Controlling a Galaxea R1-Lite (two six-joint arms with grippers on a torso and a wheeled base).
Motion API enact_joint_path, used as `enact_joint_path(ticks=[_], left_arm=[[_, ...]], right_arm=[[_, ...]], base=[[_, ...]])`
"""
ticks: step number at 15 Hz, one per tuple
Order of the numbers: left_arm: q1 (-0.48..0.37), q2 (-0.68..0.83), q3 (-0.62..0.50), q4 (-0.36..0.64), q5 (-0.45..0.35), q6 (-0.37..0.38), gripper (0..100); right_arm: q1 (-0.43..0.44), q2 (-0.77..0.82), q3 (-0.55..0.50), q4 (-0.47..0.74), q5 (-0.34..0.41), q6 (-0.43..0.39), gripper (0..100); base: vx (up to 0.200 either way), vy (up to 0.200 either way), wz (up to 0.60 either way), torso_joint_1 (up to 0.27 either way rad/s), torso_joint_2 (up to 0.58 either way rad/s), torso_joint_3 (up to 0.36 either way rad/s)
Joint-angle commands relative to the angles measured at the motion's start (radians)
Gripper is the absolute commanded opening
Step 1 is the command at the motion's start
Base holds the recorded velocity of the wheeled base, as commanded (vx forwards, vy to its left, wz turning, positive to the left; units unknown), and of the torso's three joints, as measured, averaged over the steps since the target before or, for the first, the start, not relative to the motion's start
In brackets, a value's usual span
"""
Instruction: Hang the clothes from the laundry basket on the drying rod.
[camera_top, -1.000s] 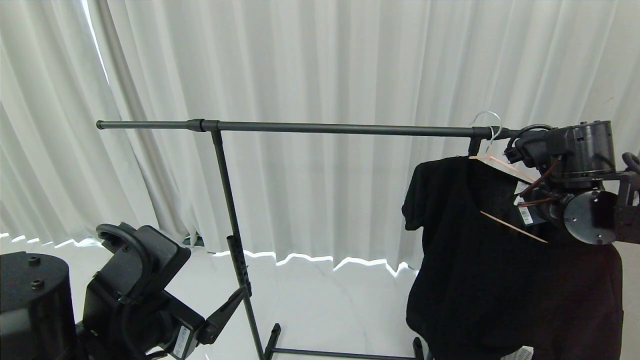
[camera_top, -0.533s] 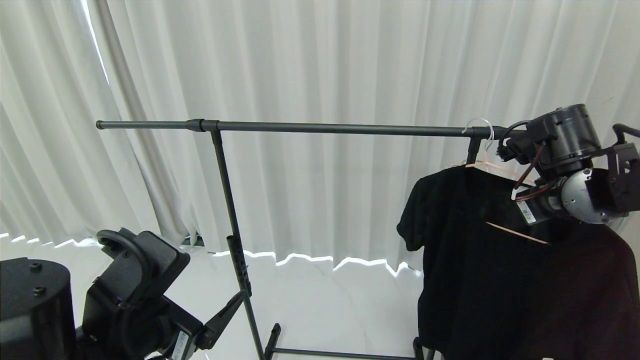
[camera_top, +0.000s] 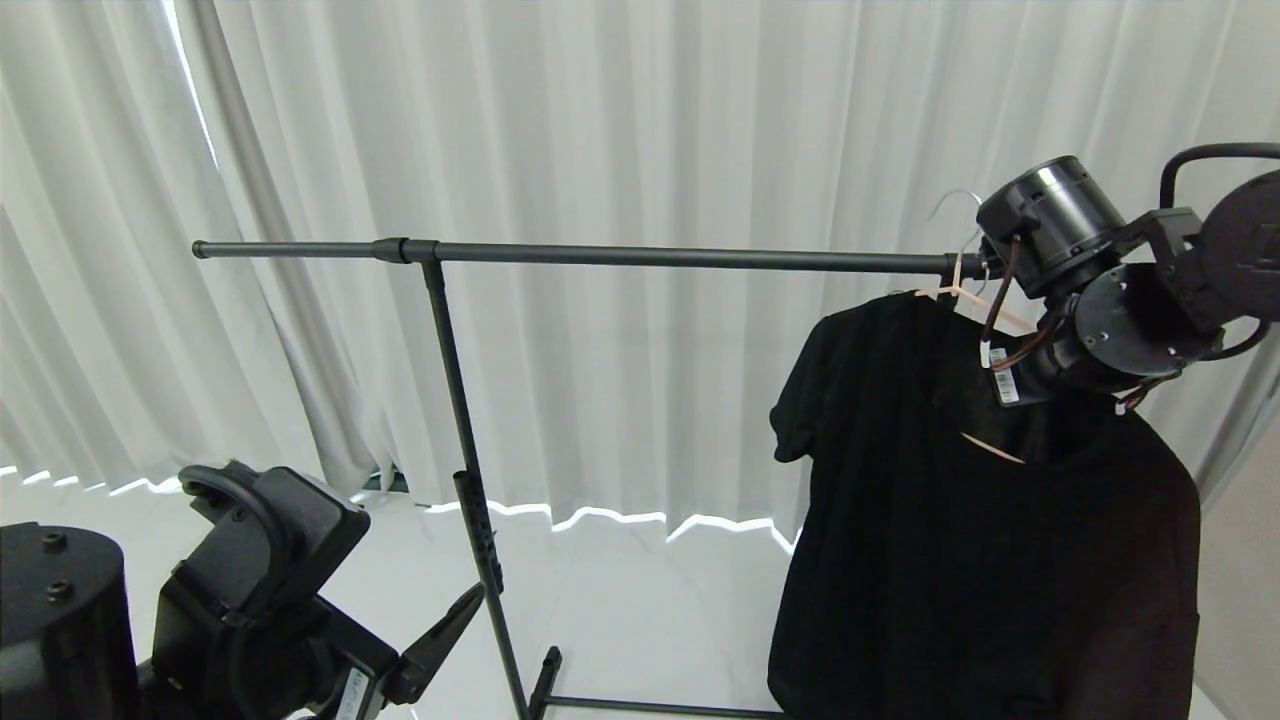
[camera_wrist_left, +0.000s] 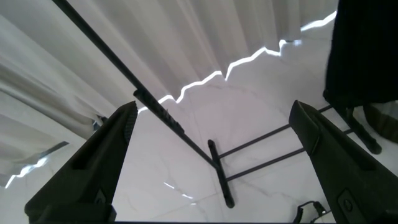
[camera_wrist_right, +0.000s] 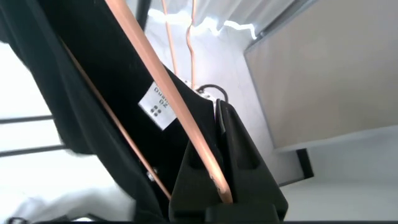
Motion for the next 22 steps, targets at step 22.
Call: enact_joint_path(ticks=[22], left_arm=[[-0.001, -0.003, 0.003, -0.001, 0.001, 0.002, 100]], right_arm=[[0.008, 0.159, -0.016, 0.023, -0.009, 0.101, 0]], base=[[0.082, 0.000, 0.00, 0.000, 0.00, 0.000]])
